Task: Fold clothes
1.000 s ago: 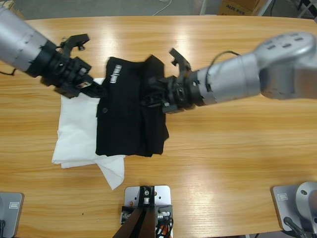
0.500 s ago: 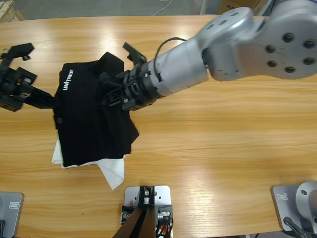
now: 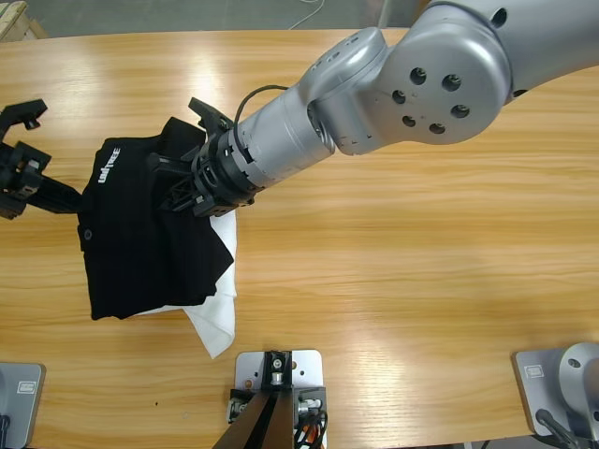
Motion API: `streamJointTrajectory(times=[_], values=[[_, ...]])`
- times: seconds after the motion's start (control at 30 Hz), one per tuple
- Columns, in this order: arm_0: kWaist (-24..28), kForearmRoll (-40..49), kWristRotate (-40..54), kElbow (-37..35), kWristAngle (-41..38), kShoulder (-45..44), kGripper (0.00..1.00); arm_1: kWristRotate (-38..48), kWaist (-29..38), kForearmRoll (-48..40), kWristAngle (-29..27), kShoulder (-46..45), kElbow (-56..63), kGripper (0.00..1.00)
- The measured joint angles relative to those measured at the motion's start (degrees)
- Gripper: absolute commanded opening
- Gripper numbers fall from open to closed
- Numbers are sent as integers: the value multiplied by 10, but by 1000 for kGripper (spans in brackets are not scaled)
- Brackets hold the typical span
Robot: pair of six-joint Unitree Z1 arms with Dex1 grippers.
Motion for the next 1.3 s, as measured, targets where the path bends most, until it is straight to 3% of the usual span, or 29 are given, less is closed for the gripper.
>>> streamJointTrajectory(times=[0.5, 0.53, 0.57, 0.6, 0.63, 0.67, 0.7, 0.83, 1.13, 1.17, 1.2, 1.27, 1.3], values=[[23, -20, 21, 21, 16, 42, 0, -11, 1, 0, -2, 37, -16, 0], [24, -22, 21, 22, 17, 44, 0, -12, 1, 0, -3, 39, -16, 174], [24, -24, 21, 23, 17, 47, 0, -12, 1, 1, -4, 40, -16, 433], [24, -26, 21, 25, 17, 50, 0, -12, 1, 3, -5, 41, -16, 630], [24, -29, 21, 27, 18, 53, 0, -12, 1, 4, -9, 41, -16, 917], [24, -32, 21, 29, 19, 57, 384, -12, 1, 6, -14, 41, -16, 999], [24, -34, 23, 31, 20, 61, 876, -12, 1, 8, -23, 41, -16, 1000], [25, -46, 36, 34, 21, 66, 988, -14, 2, 21, -68, 41, -25, 1000], [26, -41, 48, 34, 33, 33, 999, -26, 3, 120, -183, 0, -33, 1000], [26, -36, 48, 33, 34, 20, 996, -26, 3, 140, -193, -9, -36, 934], [26, -33, 48, 31, 35, 5, 992, -26, 3, 160, -201, -17, -43, 697], [24, -30, 48, 19, 36, -33, 983, -29, 3, 199, -215, -37, -60, 112], [20, -29, 48, 6, 36, -52, 952, -36, 3, 217, -220, -48, -66, 0]])
